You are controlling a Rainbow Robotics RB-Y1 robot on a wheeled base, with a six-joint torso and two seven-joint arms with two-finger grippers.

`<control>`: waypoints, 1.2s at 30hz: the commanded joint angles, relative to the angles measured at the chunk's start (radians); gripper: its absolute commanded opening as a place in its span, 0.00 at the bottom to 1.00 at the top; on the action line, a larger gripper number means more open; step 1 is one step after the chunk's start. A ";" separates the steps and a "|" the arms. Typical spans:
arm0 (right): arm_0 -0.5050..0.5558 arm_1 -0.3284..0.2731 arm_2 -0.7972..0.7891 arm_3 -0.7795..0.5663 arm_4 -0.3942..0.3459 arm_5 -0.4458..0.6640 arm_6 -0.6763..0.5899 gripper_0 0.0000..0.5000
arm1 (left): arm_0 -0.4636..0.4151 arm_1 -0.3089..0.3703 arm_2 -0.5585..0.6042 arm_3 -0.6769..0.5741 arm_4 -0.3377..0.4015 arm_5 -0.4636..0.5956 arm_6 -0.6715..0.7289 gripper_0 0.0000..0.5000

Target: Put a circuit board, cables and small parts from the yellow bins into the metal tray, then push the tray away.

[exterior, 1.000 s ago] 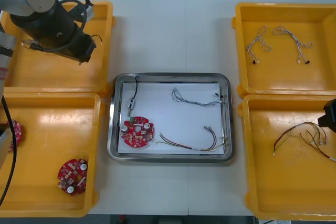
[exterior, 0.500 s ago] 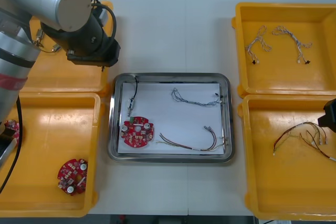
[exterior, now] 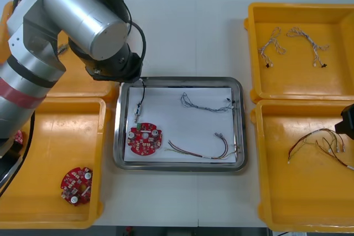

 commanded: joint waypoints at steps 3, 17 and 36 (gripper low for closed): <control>0.012 0.011 -0.031 -0.005 0.000 0.003 0.002 1.00 | -0.049 -0.056 -0.070 -0.042 -0.054 0.003 0.149 0.00; 0.012 0.011 -0.031 -0.005 0.000 0.003 0.002 1.00 | 0.002 -0.116 -0.131 -0.048 -0.147 -0.042 0.190 0.00; 0.012 0.011 -0.031 -0.005 0.000 0.003 0.002 1.00 | 0.132 -0.149 -0.134 -0.083 -0.184 -0.098 0.170 0.00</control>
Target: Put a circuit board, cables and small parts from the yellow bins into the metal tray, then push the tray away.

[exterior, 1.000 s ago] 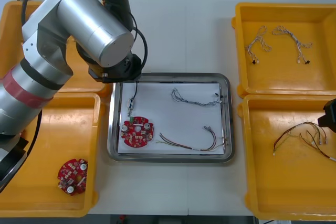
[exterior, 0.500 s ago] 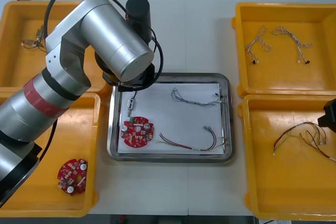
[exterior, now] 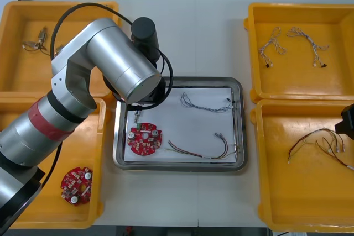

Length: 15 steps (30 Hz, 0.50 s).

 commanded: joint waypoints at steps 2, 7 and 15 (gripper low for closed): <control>0.012 0.011 -0.030 -0.005 0.000 0.003 0.002 1.00 | 0.038 -0.046 -0.017 -0.039 -0.027 -0.010 0.017 0.00; 0.012 0.011 -0.030 -0.005 0.000 0.003 0.002 1.00 | 0.048 -0.063 -0.034 -0.039 -0.050 -0.010 0.019 0.00; 0.012 0.011 -0.030 -0.005 0.000 0.003 0.002 1.00 | 0.056 -0.090 -0.039 -0.039 -0.059 -0.011 0.017 0.00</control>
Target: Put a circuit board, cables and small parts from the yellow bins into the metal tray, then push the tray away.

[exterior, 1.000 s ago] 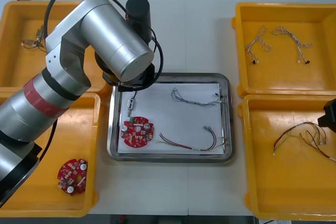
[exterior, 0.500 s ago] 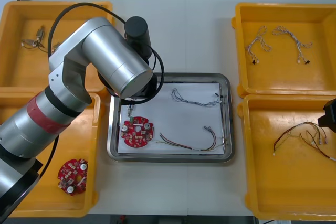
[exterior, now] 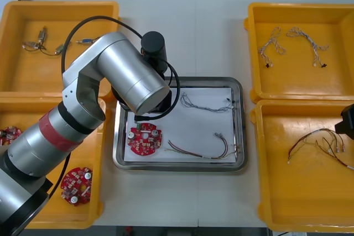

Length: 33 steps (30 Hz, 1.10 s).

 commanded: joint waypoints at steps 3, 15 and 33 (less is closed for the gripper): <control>0.012 0.011 -0.030 -0.005 0.000 0.003 0.002 1.00 | 0.023 -0.051 -0.025 -0.039 -0.027 -0.011 0.016 0.00; 0.012 0.011 -0.030 -0.005 0.000 0.003 0.002 1.00 | 0.038 -0.049 -0.028 -0.002 -0.042 -0.048 -0.004 0.00; 0.012 0.011 -0.030 -0.005 0.000 0.003 0.002 1.00 | 0.042 -0.054 -0.036 0.078 -0.075 -0.123 -0.032 0.00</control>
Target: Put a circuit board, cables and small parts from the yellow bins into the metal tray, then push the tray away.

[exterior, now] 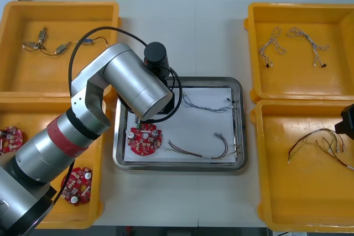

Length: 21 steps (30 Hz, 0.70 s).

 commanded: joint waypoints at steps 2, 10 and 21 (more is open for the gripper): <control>0.012 0.011 -0.030 -0.005 0.000 0.003 0.002 1.00 | 0.014 -0.026 -0.027 0.000 -0.022 -0.010 -0.031 0.00; 0.012 0.011 -0.030 -0.005 0.000 0.003 0.002 1.00 | 0.017 -0.026 -0.030 0.000 -0.032 -0.010 -0.030 0.40; 0.012 0.011 -0.030 -0.005 0.000 0.003 0.002 1.00 | 0.015 -0.025 -0.023 -0.009 -0.030 -0.023 -0.028 0.97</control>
